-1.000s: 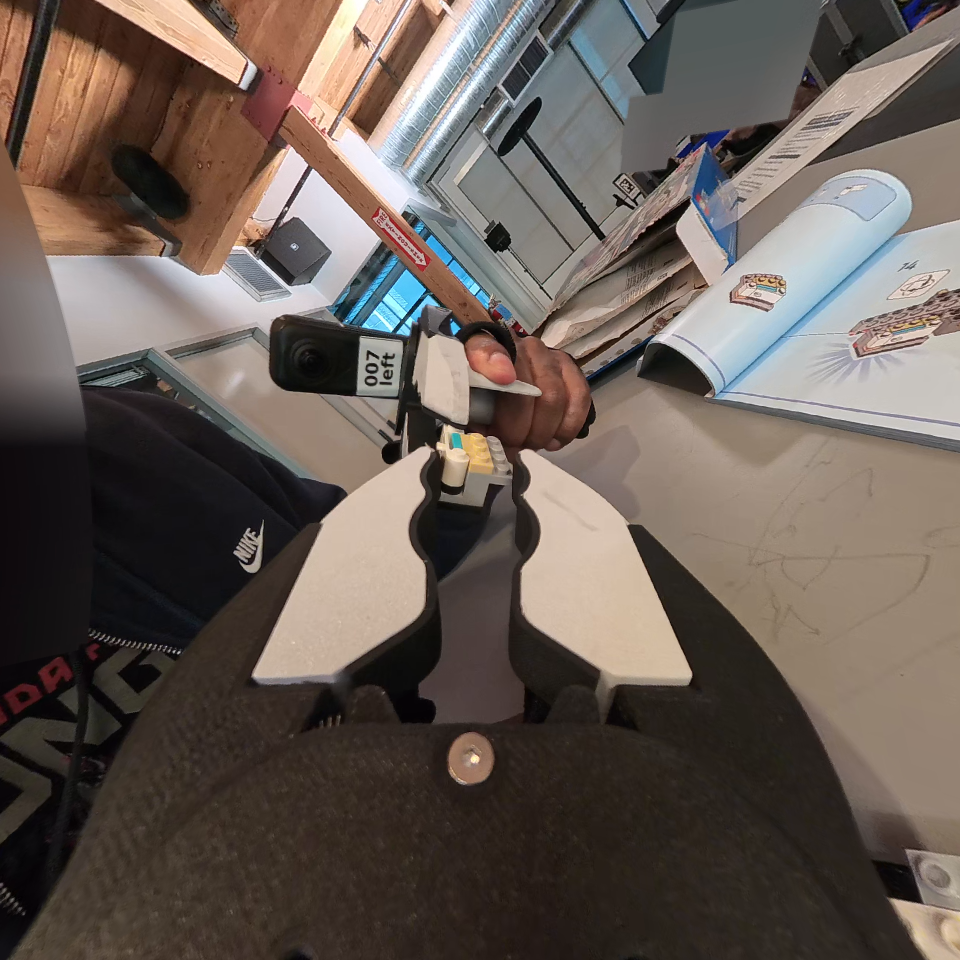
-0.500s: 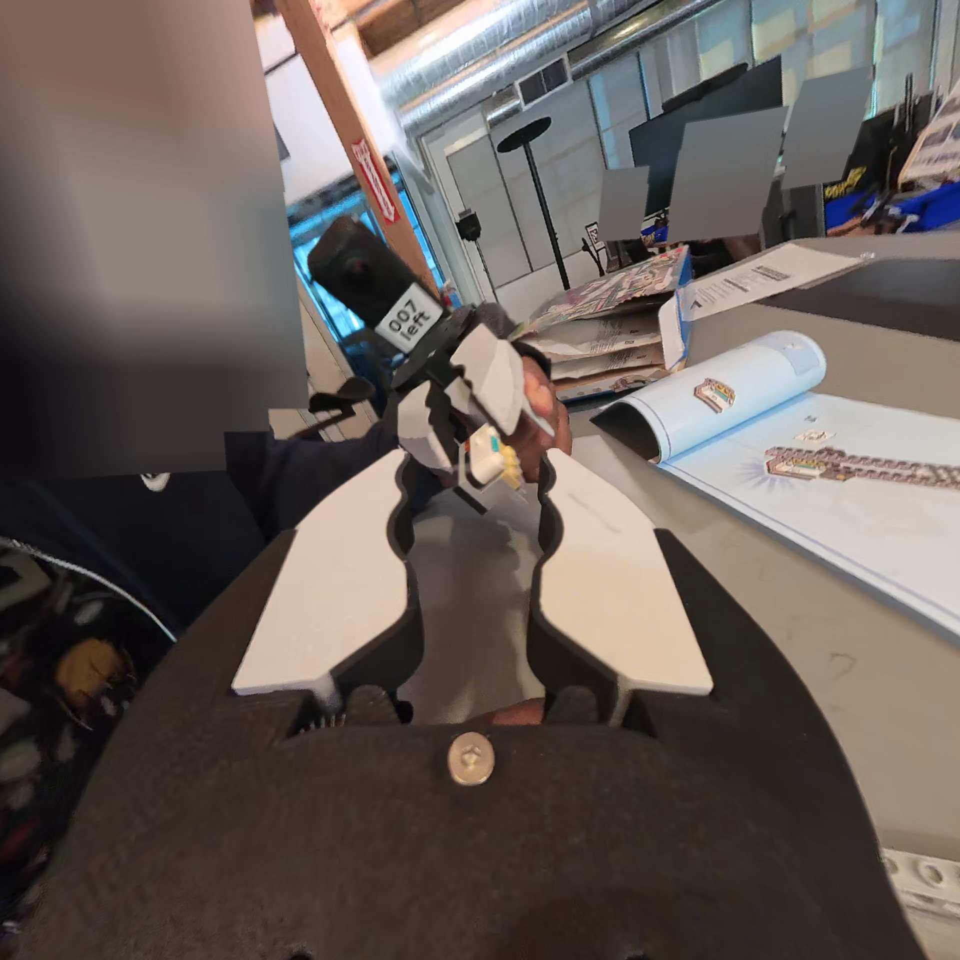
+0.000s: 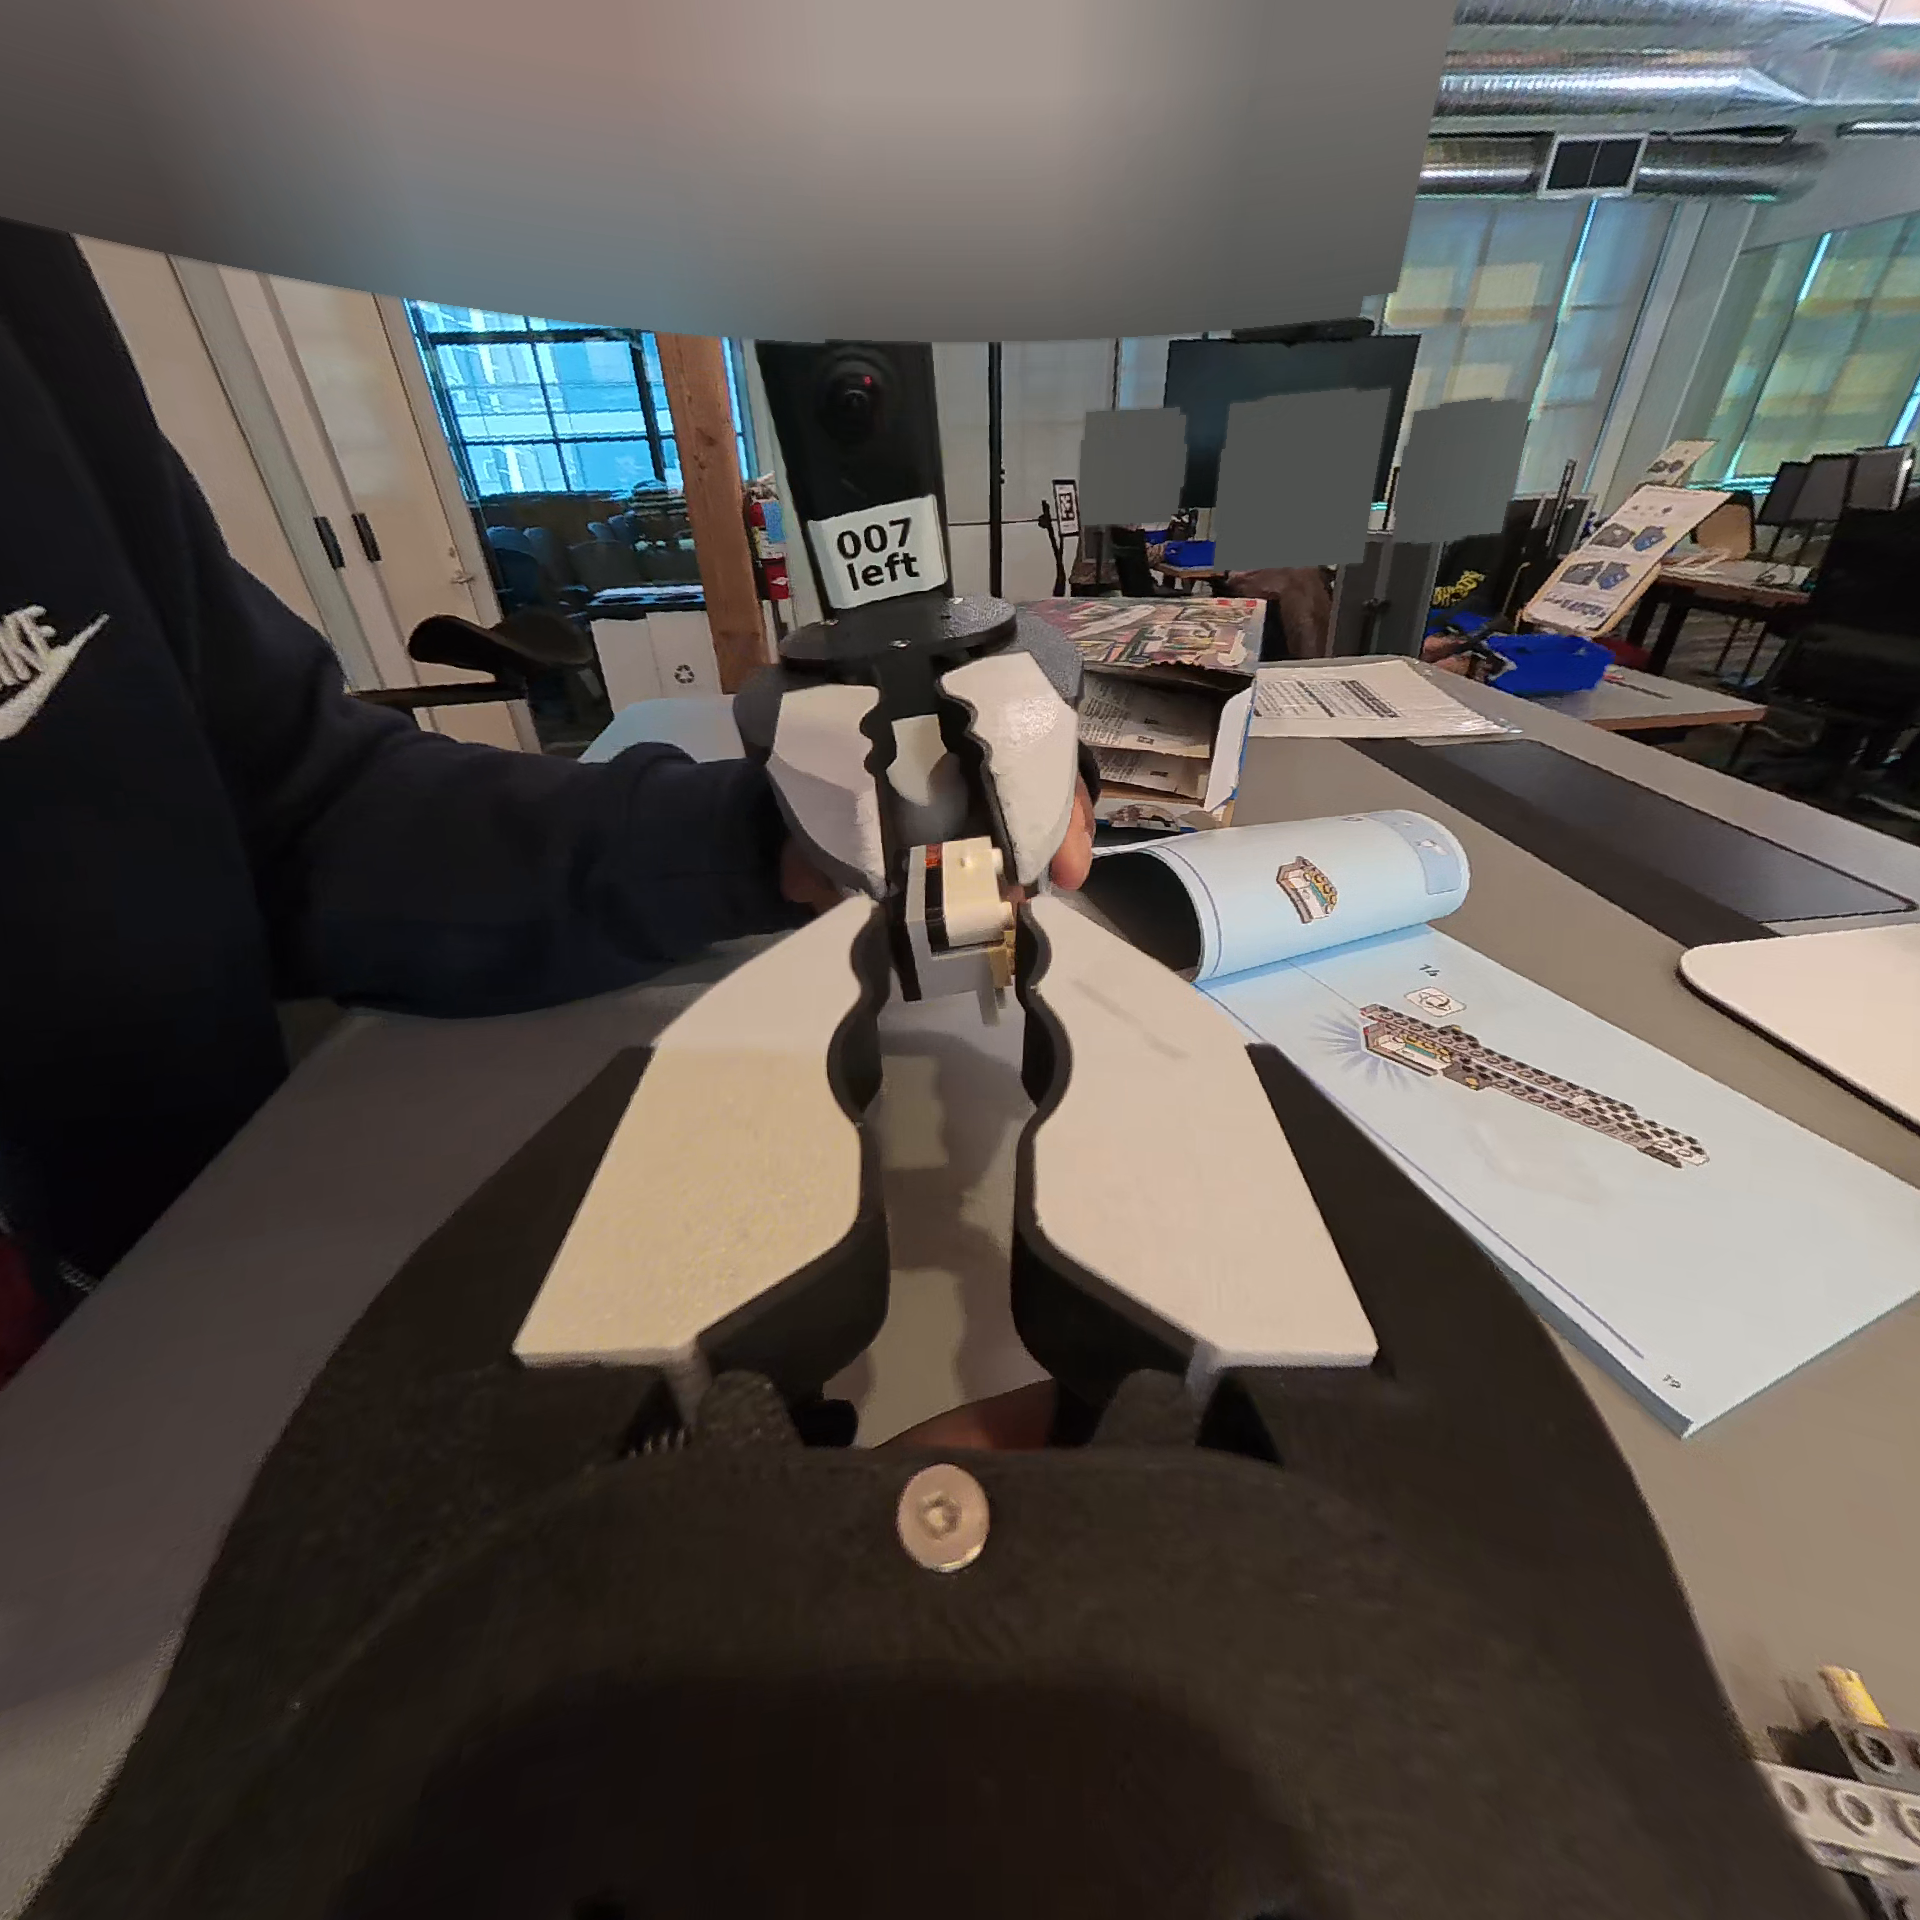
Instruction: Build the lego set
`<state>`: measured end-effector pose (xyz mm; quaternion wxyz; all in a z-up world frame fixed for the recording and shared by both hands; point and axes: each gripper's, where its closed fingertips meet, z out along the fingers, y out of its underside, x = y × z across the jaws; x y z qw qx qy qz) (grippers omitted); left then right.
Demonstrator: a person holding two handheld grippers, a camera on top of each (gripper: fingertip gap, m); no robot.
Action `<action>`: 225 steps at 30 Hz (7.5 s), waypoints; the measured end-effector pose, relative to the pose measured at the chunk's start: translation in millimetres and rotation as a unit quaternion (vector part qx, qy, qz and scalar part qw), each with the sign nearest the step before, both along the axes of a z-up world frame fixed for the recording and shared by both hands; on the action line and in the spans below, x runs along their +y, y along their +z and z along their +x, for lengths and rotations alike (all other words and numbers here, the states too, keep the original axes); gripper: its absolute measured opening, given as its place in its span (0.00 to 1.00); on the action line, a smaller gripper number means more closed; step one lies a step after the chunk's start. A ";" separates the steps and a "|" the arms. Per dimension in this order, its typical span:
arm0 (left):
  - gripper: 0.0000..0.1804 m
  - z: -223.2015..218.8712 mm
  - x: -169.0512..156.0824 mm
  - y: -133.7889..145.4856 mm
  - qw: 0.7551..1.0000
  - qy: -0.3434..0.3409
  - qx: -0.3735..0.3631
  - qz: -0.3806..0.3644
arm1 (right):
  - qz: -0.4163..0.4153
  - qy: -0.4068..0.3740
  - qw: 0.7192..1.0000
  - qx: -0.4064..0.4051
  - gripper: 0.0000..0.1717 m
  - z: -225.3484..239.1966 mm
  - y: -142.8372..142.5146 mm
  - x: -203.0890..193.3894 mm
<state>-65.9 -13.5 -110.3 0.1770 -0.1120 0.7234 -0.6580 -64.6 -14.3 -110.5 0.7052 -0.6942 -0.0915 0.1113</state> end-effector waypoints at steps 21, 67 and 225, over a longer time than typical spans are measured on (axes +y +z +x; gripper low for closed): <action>0.12 4.7 -2.0 -12.3 0.999 0.012 0.005 0.035 | -0.033 -0.017 0.997 -0.062 0.13 6.1 -14.6 -0.2; 0.18 85.3 42.8 -51.6 0.922 0.356 0.051 0.143 | -0.206 -0.213 0.955 -0.019 0.26 30.5 -60.2 -22.6; 0.13 14.1 3.9 -110.7 0.918 0.157 0.247 0.265 | -0.400 -0.265 0.874 0.075 0.43 32.2 -116.4 -32.9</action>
